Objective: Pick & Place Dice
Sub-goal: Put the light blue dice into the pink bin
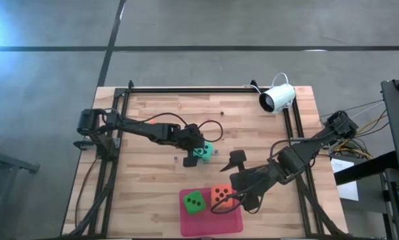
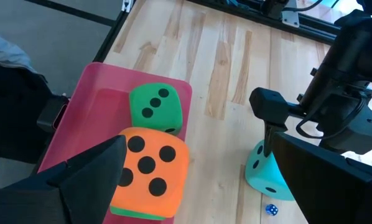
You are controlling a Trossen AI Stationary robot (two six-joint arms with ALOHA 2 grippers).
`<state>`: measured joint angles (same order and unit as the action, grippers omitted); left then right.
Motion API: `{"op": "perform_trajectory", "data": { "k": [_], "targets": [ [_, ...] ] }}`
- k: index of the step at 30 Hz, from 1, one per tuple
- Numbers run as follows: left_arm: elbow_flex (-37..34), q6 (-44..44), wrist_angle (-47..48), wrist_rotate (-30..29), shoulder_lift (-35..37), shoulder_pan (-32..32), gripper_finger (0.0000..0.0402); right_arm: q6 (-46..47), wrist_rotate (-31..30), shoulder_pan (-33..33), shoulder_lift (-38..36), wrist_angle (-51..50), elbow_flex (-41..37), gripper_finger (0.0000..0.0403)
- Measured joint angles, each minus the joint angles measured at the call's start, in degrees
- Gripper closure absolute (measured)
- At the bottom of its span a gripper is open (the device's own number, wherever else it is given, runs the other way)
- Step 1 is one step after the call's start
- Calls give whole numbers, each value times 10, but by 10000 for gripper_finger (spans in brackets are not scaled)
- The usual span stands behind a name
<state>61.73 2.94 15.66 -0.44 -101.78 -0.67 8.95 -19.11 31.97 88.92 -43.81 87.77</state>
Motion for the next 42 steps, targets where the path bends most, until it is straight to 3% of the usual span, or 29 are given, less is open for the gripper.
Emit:
{"op": "perform_trajectory", "data": {
  "k": [10,42],
  "targets": [
    [0,0,0,-4,0,2,54,0,0,0,0,0,0,3],
    [1,15,68,-53,94,20,47,0,0,0,0,10,0,3]
  ]
}}
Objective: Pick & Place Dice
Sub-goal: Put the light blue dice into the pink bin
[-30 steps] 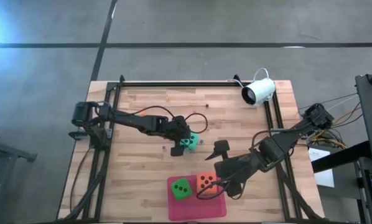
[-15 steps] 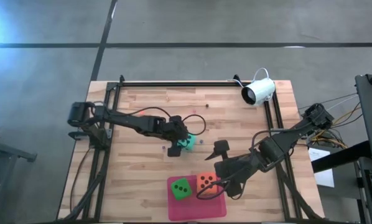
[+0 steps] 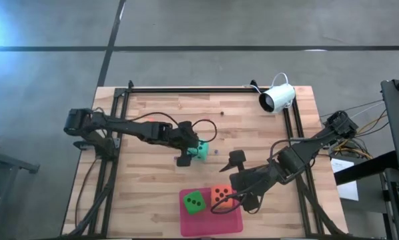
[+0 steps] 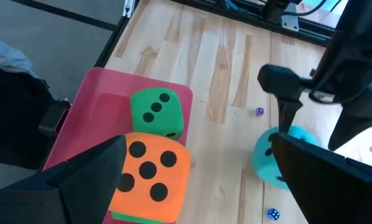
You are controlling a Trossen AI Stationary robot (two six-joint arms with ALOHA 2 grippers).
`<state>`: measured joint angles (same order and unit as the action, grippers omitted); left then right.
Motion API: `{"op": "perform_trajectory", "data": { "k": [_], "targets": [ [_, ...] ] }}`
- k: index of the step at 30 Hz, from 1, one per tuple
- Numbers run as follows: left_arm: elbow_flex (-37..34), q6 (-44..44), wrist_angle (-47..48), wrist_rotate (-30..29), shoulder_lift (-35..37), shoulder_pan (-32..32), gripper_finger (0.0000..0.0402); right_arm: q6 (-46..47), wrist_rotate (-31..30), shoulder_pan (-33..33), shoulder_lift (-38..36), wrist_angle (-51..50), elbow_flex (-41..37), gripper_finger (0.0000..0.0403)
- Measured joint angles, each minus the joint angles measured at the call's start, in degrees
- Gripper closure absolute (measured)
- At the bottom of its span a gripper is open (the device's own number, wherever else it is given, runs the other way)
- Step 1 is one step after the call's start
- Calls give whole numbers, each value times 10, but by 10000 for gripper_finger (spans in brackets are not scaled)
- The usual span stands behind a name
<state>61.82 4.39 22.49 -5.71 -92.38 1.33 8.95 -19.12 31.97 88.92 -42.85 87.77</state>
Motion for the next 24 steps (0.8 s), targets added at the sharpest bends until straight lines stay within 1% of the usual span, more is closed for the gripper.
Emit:
{"op": "perform_trajectory", "data": {
  "k": [8,12,16,20,22,24],
  "targets": [
    [0,-14,41,-50,34,24,44,0,0,0,0,2,0,3],
    [0,-19,45,-50,34,27,43,0,0,0,0,2,0,3],
    [0,14,37,-29,34,28,31,0,0,0,0,2,0,3],
    [0,58,22,18,34,27,7,0,0,0,0,2,0,3],
    [1,55,21,34,29,27,6,0,0,0,0,2,0,3],
    [1,26,21,43,23,27,5,0,0,0,0,3,0,3]
  ]
}}
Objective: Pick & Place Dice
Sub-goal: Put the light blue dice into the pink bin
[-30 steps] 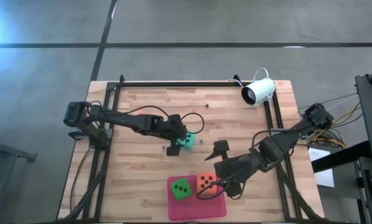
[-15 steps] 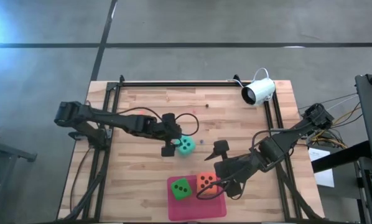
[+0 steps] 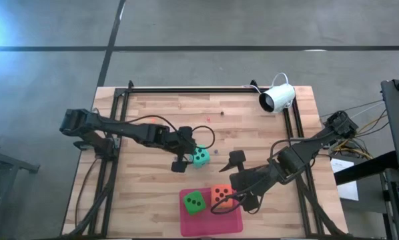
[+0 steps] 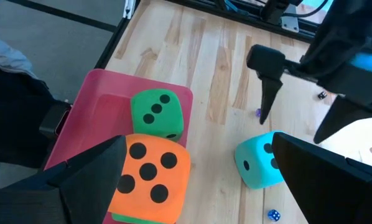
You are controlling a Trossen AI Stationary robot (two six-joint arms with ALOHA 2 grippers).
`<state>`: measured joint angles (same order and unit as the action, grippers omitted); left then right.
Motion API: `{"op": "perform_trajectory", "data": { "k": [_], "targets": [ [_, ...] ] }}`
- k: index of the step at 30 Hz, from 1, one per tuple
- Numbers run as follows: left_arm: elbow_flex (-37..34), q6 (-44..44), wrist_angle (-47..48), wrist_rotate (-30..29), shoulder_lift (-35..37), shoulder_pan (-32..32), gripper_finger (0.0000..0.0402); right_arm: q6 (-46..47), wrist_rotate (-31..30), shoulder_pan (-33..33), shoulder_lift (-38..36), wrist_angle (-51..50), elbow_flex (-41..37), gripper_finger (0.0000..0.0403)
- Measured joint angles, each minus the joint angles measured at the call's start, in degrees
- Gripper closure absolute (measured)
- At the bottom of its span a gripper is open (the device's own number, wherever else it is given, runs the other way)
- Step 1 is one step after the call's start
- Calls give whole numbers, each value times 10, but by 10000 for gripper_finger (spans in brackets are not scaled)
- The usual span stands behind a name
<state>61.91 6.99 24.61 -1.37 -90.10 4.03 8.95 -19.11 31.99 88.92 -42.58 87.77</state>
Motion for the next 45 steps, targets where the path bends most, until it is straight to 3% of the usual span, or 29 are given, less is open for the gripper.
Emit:
{"op": "perform_trajectory", "data": {
  "k": [9,12,22,45],
  "targets": [
    [2,-169,-21,-15,-6,1,2,0,0,0,0,0,0,3],
    [21,-189,-20,-22,-25,1,2,0,0,0,0,1,0,3],
    [133,-265,112,-23,-115,5,2,0,0,0,0,0,0,3],
    [136,-308,113,-10,-146,1,2,0,0,0,0,0,0,3]
  ]
}}
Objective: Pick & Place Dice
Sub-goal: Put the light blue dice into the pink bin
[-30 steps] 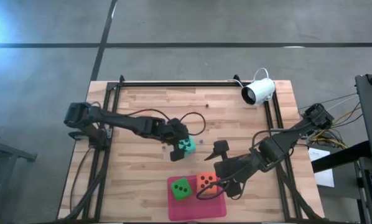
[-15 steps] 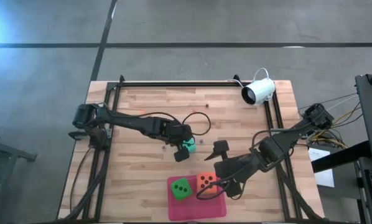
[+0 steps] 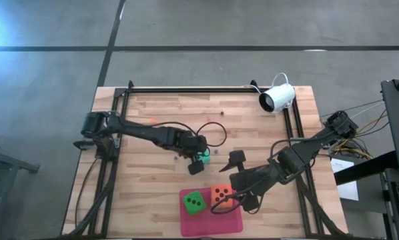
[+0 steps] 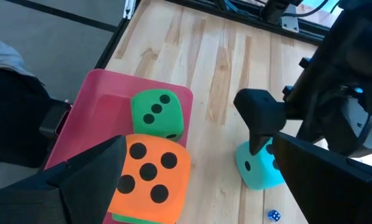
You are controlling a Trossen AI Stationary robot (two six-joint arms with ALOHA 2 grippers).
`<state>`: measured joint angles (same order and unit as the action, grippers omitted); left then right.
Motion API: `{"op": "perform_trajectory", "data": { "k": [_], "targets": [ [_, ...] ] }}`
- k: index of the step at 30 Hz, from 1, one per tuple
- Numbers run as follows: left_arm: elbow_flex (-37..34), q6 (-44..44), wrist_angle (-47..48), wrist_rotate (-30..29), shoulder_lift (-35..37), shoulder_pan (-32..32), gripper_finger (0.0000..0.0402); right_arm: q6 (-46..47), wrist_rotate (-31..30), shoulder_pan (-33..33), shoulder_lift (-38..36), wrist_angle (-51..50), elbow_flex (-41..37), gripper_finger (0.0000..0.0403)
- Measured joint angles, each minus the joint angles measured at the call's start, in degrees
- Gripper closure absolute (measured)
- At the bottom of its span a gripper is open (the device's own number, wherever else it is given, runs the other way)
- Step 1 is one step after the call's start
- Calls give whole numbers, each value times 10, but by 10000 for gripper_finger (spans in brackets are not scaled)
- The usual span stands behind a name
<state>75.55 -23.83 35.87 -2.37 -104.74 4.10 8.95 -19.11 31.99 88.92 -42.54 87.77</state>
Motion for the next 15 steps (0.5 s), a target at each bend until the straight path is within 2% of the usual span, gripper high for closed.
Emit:
{"op": "perform_trajectory", "data": {
  "k": [9,15],
  "targets": [
    [36,8,23,-1,-3,-2,2,0,0,0,0,0,0,3],
    [58,21,62,-37,-4,-2,2,0,0,0,0,0,0,3]
  ]
}}
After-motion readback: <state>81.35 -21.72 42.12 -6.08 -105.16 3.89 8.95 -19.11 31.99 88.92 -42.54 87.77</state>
